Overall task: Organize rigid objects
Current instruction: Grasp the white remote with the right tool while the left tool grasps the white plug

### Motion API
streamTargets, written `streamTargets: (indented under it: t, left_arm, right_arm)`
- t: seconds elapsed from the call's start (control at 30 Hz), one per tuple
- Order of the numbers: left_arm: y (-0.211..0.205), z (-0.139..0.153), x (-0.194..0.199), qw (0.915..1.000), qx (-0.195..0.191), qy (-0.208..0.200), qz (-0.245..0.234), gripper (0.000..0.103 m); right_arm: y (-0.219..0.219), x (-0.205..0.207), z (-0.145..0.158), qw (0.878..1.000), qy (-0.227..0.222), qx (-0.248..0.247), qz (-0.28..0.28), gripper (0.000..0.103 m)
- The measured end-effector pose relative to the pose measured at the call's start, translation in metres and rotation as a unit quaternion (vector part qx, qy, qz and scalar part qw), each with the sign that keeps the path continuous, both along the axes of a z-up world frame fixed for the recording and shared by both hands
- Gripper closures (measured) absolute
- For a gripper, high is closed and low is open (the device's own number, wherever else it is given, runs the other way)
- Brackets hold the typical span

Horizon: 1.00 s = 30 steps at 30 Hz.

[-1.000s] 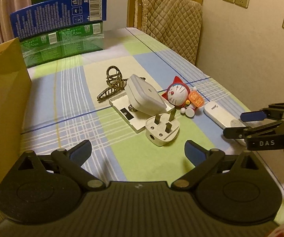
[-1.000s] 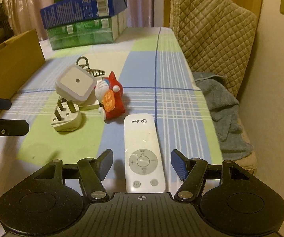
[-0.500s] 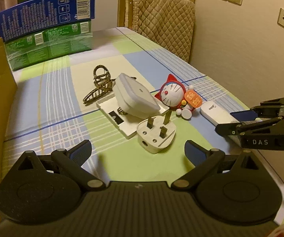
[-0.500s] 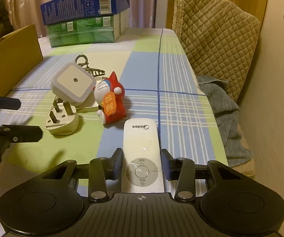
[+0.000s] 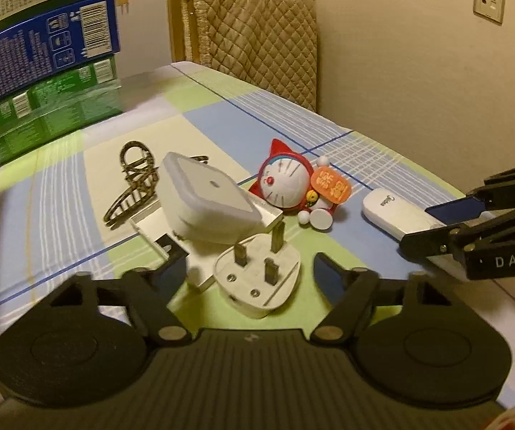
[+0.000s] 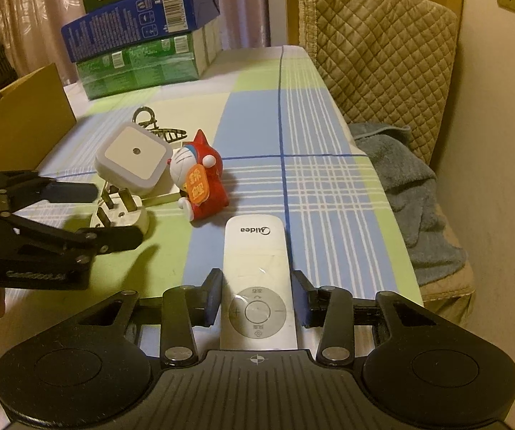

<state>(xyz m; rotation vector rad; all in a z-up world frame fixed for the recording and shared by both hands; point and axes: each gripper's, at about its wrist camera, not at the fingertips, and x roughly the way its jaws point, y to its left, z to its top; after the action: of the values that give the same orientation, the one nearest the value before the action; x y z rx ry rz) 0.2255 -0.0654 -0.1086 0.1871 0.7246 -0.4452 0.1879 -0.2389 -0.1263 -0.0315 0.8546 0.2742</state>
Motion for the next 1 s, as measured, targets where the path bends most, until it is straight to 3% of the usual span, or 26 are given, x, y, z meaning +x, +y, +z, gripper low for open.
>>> streamTargets:
  t: [0.07, 0.17, 0.4, 0.63, 1.0]
  left_arm:
    - [-0.003, -0.001, -0.001, 1.0000, 0.005, 0.000, -0.004, 0.054]
    - [-0.003, 0.002, -0.007, 1.0000, 0.003, 0.006, 0.000, 0.056]
    - [0.019, 0.007, -0.048, 0.9993, -0.007, 0.023, 0.027, 0.056]
    - [0.020, 0.014, -0.084, 0.9994, 0.022, -0.008, 0.025, 0.057]
    - [0.025, 0.005, -0.075, 0.9986, -0.020, 0.020, 0.046, 0.054]
  right_arm:
    - [0.001, 0.001, 0.000, 1.000, 0.001, -0.001, -0.001, 0.065]
    - [0.002, 0.000, 0.000, 1.000, 0.003, 0.002, -0.002, 0.065]
    - [0.011, -0.007, 0.001, 1.000, 0.009, 0.014, 0.013, 0.065]
    - [0.018, -0.013, 0.001, 1.000, 0.010, 0.016, 0.016, 0.065]
    - [0.018, -0.013, 0.002, 1.000, 0.014, 0.015, 0.016, 0.065]
